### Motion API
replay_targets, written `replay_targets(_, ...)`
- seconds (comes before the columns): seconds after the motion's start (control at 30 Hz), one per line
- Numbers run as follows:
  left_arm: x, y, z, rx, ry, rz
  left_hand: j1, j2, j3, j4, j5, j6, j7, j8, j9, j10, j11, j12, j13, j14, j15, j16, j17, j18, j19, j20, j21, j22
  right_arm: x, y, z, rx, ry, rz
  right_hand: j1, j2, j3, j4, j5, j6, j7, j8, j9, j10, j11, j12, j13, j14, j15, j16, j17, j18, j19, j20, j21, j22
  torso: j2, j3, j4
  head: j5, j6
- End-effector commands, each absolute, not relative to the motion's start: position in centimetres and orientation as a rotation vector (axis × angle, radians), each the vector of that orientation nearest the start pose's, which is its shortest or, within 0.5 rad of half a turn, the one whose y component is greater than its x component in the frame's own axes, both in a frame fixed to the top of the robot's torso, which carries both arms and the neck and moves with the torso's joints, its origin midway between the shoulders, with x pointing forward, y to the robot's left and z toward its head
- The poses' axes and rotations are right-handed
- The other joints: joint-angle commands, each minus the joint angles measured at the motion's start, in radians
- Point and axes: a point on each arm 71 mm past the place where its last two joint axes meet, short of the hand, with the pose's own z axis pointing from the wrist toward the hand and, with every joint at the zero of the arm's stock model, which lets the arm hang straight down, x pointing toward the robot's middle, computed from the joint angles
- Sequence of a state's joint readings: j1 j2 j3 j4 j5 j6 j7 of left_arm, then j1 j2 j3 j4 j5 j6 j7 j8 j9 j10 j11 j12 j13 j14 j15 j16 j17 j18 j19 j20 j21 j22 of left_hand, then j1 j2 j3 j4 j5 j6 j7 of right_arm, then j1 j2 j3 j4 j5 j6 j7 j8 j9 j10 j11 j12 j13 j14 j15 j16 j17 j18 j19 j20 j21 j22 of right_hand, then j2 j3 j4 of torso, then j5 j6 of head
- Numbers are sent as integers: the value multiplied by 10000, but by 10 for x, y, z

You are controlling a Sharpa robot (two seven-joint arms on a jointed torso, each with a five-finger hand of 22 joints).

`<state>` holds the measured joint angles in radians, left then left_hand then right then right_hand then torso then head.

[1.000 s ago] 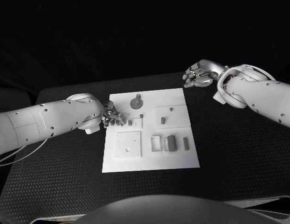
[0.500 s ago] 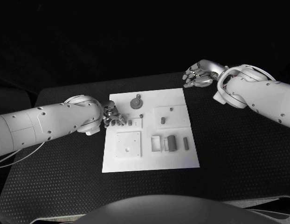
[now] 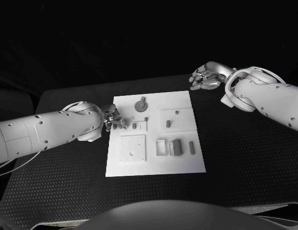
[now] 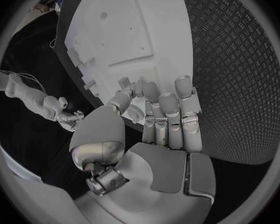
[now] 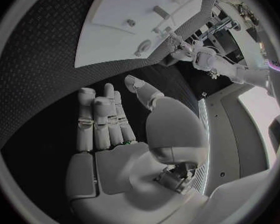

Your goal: Assemble the parts on the task board

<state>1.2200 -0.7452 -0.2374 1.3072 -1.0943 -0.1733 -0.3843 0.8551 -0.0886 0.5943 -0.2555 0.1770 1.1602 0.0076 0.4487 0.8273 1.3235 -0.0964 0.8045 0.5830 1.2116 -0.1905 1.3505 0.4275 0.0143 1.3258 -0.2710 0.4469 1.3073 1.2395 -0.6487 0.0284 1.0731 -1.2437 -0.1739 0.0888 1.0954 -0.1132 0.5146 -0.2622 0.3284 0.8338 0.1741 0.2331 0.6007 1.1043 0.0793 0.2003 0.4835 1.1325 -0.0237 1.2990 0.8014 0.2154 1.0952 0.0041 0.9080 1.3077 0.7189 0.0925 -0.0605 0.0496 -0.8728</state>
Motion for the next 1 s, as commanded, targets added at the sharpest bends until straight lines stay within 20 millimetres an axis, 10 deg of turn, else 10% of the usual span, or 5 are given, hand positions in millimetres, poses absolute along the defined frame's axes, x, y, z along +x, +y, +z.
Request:
replay_targets(0.03,498,241,-271,-2816,20349,-3473,797,723,433,-371,23,17,-32,35,-3,32,-34,69,-12,80,-77,65,7,-79,25,-77,64,229,570,-230,-172,198,17074,6978,-88,-22,3,38,62,-87,163,64,17,156,100,-57,9,-73,20,43,-14,464,-13,-56,-16,177,-2,0,9,16,2)
replay_targets(0.67,487,239,-280,-3248,20258,-3858,758,731,513,-363,-260,58,-43,25,-79,80,-47,40,-61,125,-95,41,-20,-70,47,-77,106,209,570,-232,-172,212,17093,6950,-86,-24,5,37,62,-86,162,66,18,158,99,-59,12,-72,19,44,-16,464,-12,-57,-15,177,2,8,-10,34,2)
replay_targets(0.77,486,238,-283,-3257,20321,-3840,839,656,886,-309,-1175,58,-37,9,-151,91,-41,-7,-122,131,-92,-3,-56,-68,32,-68,91,182,570,-233,-172,213,17094,6947,-86,-24,5,37,62,-86,162,67,18,158,100,-59,12,-72,19,45,-16,464,-11,-57,-15,177,4,10,-10,31,2)
replay_targets(1.0,485,240,-289,-3258,20484,-3738,763,618,1050,-304,-1224,62,-29,8,-181,99,-32,-19,-146,141,-83,-13,-68,-77,46,-62,92,180,570,-233,-172,217,17089,6942,-86,-24,5,37,62,-86,162,67,18,158,99,-60,12,-72,19,45,-17,464,-11,-58,-16,178,4,-2,-8,33,2)
